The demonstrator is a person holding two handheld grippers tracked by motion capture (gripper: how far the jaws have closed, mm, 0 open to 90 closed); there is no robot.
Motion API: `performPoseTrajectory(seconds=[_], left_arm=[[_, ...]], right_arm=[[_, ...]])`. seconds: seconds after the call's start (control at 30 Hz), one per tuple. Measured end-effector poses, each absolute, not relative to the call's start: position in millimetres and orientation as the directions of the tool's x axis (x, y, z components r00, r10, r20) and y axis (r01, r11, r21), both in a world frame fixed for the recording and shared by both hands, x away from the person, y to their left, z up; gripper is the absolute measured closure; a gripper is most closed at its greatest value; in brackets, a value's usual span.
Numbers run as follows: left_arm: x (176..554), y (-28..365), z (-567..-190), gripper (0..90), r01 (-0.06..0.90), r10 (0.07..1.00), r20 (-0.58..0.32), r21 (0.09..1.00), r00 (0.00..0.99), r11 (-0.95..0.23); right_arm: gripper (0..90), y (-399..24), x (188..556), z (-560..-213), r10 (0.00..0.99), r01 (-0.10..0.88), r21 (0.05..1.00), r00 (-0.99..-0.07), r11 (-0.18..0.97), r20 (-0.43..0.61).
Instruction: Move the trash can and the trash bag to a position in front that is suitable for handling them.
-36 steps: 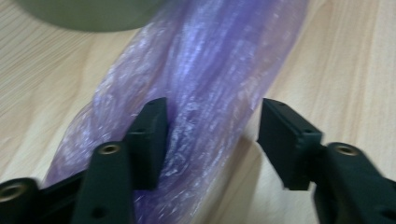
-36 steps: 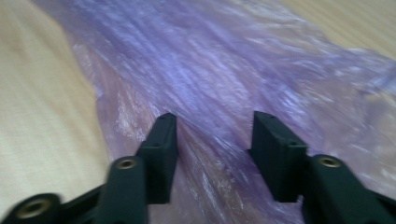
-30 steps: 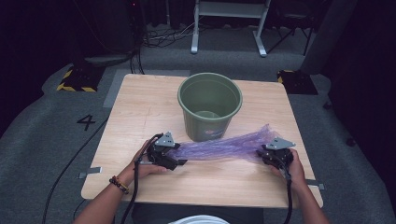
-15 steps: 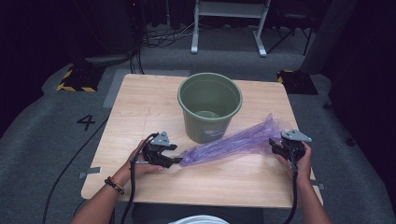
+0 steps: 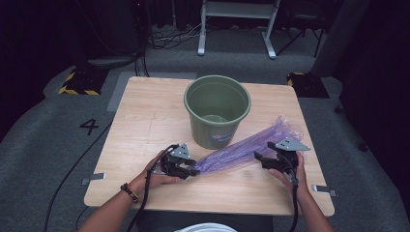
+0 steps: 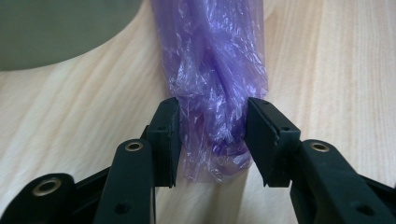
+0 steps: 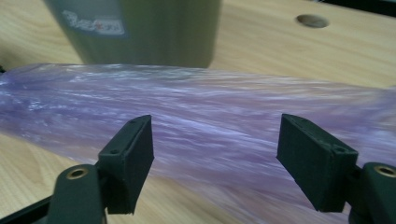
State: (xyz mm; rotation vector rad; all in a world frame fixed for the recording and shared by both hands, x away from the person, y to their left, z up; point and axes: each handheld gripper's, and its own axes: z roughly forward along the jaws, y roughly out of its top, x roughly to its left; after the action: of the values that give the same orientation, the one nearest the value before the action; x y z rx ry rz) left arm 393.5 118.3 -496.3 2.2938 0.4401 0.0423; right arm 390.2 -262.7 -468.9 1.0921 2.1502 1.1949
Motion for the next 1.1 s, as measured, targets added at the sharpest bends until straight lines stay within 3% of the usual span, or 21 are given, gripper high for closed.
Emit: performPoseTrajectory(seconds=[0.43,0.57,0.73,0.93,1.1], left_arm=[[382,100,-497,48.5,0.26,0.279,-0.096,0.717,0.956,-0.647],[379,98,-496,34.3,0.248,0.276,-0.079,0.712,0.958,-0.657],[379,125,-478,24.5,0.251,0.323,-0.057,0.758,0.945,-0.601],[384,175,-474,24.8,0.314,0.446,-0.039,0.766,0.894,-0.561],[394,197,-484,24.2,0.377,0.513,-0.061,0.753,0.856,-0.539]], right_arm=[[19.6,-245,421,-499,0.839,0.518,0.775,-0.543,0.363,-0.031],[18.7,-244,424,-503,0.836,0.537,0.756,-0.548,0.375,-0.025],[19.0,-243,426,-501,0.83,0.529,0.752,-0.556,0.392,-0.041],[16.6,-239,413,-484,0.787,0.437,0.816,-0.616,0.379,-0.035],[16.3,-226,420,-494,0.77,0.465,0.772,-0.637,0.433,-0.048]])
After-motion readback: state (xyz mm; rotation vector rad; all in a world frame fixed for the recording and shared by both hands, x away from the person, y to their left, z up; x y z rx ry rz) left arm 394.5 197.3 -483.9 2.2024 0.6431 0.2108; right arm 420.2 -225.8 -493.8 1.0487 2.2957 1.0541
